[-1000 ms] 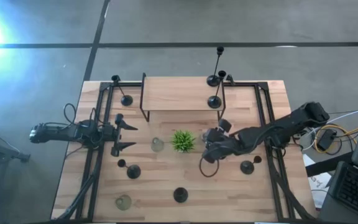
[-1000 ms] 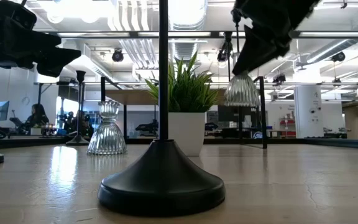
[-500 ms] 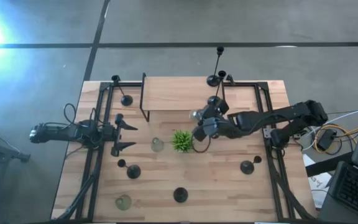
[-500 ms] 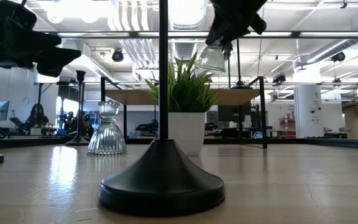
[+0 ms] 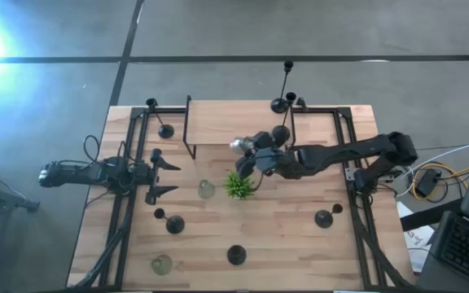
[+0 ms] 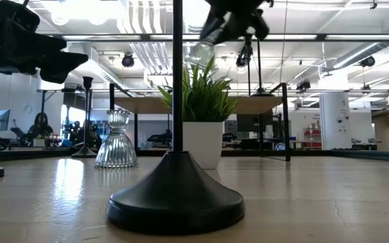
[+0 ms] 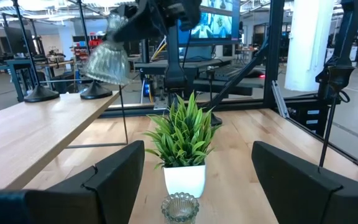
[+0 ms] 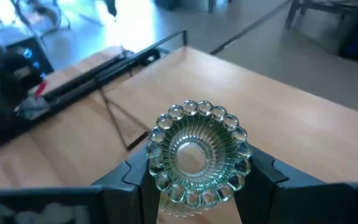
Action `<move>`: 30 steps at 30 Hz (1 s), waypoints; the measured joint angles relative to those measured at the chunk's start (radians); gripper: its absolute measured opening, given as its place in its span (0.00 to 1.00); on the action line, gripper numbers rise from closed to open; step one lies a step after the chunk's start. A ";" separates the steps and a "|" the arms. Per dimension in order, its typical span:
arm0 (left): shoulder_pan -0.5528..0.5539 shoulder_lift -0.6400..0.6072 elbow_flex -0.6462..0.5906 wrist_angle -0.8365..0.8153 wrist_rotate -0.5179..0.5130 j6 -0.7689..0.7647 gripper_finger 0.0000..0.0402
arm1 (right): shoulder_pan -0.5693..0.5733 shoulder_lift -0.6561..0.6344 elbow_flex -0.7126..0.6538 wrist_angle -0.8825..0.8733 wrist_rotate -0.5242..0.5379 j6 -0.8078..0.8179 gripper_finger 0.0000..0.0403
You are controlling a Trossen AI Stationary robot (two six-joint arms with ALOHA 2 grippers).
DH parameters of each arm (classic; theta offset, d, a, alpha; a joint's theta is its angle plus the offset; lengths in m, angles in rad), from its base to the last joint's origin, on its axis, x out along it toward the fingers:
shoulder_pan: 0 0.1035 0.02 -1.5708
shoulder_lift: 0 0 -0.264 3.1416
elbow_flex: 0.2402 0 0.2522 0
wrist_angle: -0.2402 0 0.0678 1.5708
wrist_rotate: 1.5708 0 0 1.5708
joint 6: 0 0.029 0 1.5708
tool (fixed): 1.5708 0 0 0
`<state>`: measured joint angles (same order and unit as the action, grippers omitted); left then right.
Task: Pick & Place candle stick holders
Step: Put the right transparent glass candle holder on the shelf
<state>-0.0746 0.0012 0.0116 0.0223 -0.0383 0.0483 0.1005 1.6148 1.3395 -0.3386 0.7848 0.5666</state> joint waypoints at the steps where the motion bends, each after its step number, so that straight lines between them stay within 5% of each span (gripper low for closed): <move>1: 0.000 0.001 0.000 0.000 0.000 0.000 0.75 | 0.000 0.031 0.030 -0.012 0.001 -0.011 0.36; 7: 0.000 0.012 0.000 0.000 0.000 0.000 0.75 | -0.038 0.183 0.198 -0.194 0.001 0.035 0.36; 14: 0.000 0.019 0.000 0.000 0.000 0.000 0.75 | -0.081 0.236 0.309 -0.207 0.003 0.028 0.36; 30: 0.000 0.020 0.000 0.001 0.000 0.000 0.75 | -0.147 0.247 0.349 -0.210 0.021 0.046 0.36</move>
<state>-0.0742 0.0216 0.0116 0.0231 -0.0387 0.0483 -0.0464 1.8618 1.6884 -0.5488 0.8055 0.6129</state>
